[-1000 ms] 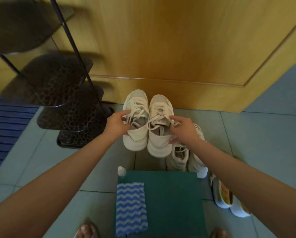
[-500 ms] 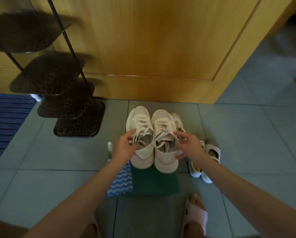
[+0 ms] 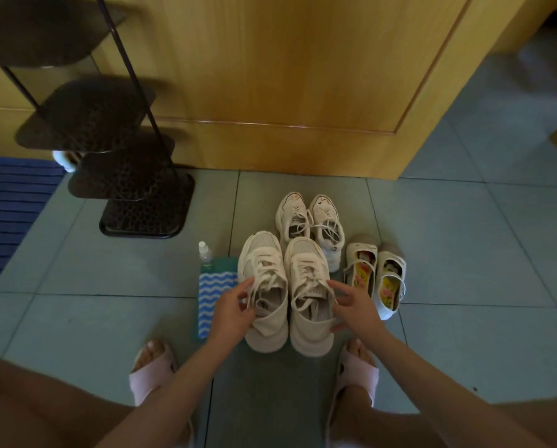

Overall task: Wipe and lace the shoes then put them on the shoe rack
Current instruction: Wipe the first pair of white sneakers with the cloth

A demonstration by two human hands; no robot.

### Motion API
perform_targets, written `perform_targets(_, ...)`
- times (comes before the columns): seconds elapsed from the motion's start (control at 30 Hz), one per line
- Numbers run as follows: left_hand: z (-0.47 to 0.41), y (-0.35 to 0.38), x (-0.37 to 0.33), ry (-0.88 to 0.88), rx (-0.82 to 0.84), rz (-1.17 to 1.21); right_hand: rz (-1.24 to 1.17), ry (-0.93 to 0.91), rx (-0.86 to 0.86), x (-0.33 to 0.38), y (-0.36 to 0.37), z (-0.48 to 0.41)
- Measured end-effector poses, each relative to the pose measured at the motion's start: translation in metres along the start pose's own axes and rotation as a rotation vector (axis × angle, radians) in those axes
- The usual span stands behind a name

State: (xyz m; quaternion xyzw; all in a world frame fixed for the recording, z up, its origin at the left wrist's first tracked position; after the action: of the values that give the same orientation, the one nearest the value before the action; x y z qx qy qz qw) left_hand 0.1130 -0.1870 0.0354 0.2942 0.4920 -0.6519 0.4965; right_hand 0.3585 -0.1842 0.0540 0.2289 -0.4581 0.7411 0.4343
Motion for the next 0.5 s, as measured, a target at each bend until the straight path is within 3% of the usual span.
perform_targets(0.5,0.003,0.005,0.03,0.009,0.036,-0.106,0.023,0.019,0.003,-0.016,0.009,-0.004)
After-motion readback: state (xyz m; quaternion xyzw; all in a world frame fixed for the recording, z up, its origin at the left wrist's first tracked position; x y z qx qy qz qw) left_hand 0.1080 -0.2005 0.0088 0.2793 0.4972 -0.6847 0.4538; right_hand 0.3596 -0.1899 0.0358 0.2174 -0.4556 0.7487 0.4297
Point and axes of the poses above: each hand's wrist, its own z-axis away from the middle knuckle, its own y-axis out of the palm, x = y × z, the point moved 7 cm from there along -z, towards the middle knuckle, and after that the axes turned 6 degrees about z, right-handed, at the moved point
